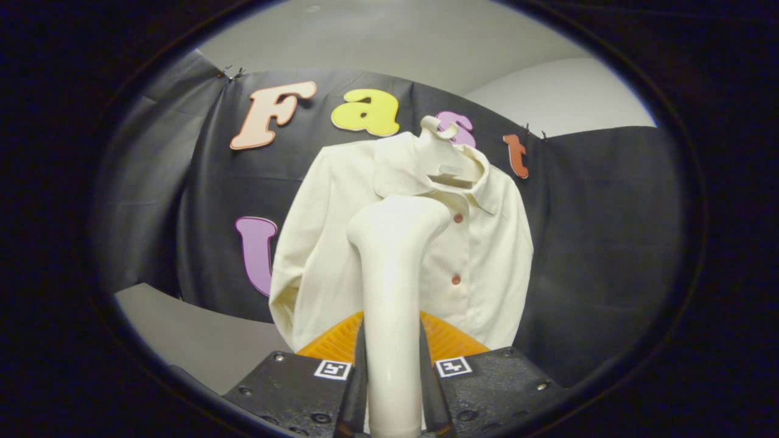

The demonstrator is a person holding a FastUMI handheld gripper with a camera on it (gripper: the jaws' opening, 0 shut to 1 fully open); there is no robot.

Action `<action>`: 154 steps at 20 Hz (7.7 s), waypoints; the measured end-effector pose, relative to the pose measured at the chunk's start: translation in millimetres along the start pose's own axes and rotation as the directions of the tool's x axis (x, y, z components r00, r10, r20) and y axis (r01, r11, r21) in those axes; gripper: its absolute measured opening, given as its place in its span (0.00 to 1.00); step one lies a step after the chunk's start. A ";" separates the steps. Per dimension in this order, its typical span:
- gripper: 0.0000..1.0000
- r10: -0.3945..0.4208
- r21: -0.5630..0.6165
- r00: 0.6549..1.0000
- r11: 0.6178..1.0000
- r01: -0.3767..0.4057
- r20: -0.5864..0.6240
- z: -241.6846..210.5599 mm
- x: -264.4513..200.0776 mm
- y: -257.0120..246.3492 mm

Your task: Iron the clothes twice with a garment steamer, once on the left side and once on the right side.

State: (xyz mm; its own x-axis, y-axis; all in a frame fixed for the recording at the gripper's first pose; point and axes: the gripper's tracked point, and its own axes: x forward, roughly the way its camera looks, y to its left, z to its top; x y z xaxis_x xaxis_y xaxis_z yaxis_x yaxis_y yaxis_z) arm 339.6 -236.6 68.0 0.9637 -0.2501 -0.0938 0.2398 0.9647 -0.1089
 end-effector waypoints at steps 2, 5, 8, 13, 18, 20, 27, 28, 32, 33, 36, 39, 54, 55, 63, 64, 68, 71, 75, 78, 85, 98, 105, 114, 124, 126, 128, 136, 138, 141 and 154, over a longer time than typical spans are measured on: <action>0.36 0.035 0.043 0.999 0.998 -0.036 0.026 -6.9 1.1 -2.7; 0.36 0.045 0.059 0.999 0.997 -0.047 0.027 -25.4 8.4 -3.6; 0.36 0.045 0.088 0.999 0.995 -0.047 0.021 -47.5 6.3 -7.7; 0.36 0.054 0.077 0.998 0.996 -0.052 -0.016 -85.8 0.0 -4.9; 0.36 0.078 0.074 0.996 0.994 -0.075 -0.042 -120.2 -5.0 -2.1; 0.36 0.083 0.069 0.994 0.994 -0.079 -0.066 -138.2 -8.3 -3.0; 0.37 0.103 0.067 0.980 0.993 -0.093 -0.170 -215.5 -15.3 1.1; 0.37 0.106 0.065 0.978 0.993 -0.095 -0.182 -227.1 -16.0 1.7; 0.37 0.116 0.087 0.970 0.991 -0.099 -0.215 -265.1 -22.6 5.2; 0.37 0.116 0.084 0.968 0.992 -0.099 -0.223 -272.5 -23.9 5.5; 0.37 0.116 0.087 0.965 0.991 -0.098 -0.234 -294.5 -30.6 6.0; 0.36 0.116 0.116 0.963 0.989 -0.090 -0.244 -311.9 -35.9 6.6; 0.36 0.052 0.018 0.992 0.999 -0.051 -0.116 -158.7 -79.6 -9.7; 0.36 0.051 0.021 0.994 0.999 -0.049 -0.099 -142.7 -77.7 -12.3; 0.36 0.045 0.050 0.998 0.998 -0.048 0.044 -36.1 -48.4 -43.0; 0.36 0.043 0.051 0.998 0.998 -0.046 0.047 -31.7 -44.0 -48.5; 0.36 0.029 0.074 1.000 0.997 -0.029 0.006 -26.3 -14.4 -73.7; 0.36 0.023 0.066 0.999 0.998 -0.021 -0.026 -26.2 12.1 -88.2; 0.37 0.023 0.083 1.000 0.996 -0.023 -0.004 -14.8 34.3 -107.2; 0.37 0.011 0.109 1.000 0.994 -0.012 0.006 -10.7 41.8 -129.6; 0.36 0.040 0.194 0.999 0.980 -0.038 -0.006 -38.3 47.8 -163.1; 0.37 0.101 0.233 0.981 0.971 -0.060 -0.165 -161.2 39.0 -146.6; 0.37 0.103 0.249 0.968 0.967 -0.044 -0.227 -217.8 25.0 -145.1; 0.37 0.050 0.230 0.969 0.973 0.008 -0.244 -269.3 12.2 -170.3; 0.37 0.068 0.189 0.918 0.982 0.008 -0.390 -366.5 -9.0 -183.0; 0.37 0.079 0.181 0.902 0.984 -0.001 -0.423 -384.3 -21.3 -182.5; 0.37 0.075 0.183 0.900 0.983 0.005 -0.430 -393.6 -27.9 -183.9; 0.37 -0.014 0.159 0.910 0.983 0.088 -0.414 -375.3 -68.8 -178.3; 0.37 -0.030 0.117 0.897 0.989 0.091 -0.441 -370.7 -83.0 -170.8; 0.37 -0.058 0.096 0.893 0.989 0.112 -0.446 -353.4 -102.5 -153.9; 0.37 -0.129 0.012 0.934 0.990 0.141 -0.334 -256.8 -224.0 -43.5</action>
State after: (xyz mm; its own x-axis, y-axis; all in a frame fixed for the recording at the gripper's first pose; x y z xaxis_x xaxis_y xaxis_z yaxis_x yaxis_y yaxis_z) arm 83.1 -243.7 -160.4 0.8295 -0.3853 -0.4044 0.3746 0.9208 -0.1090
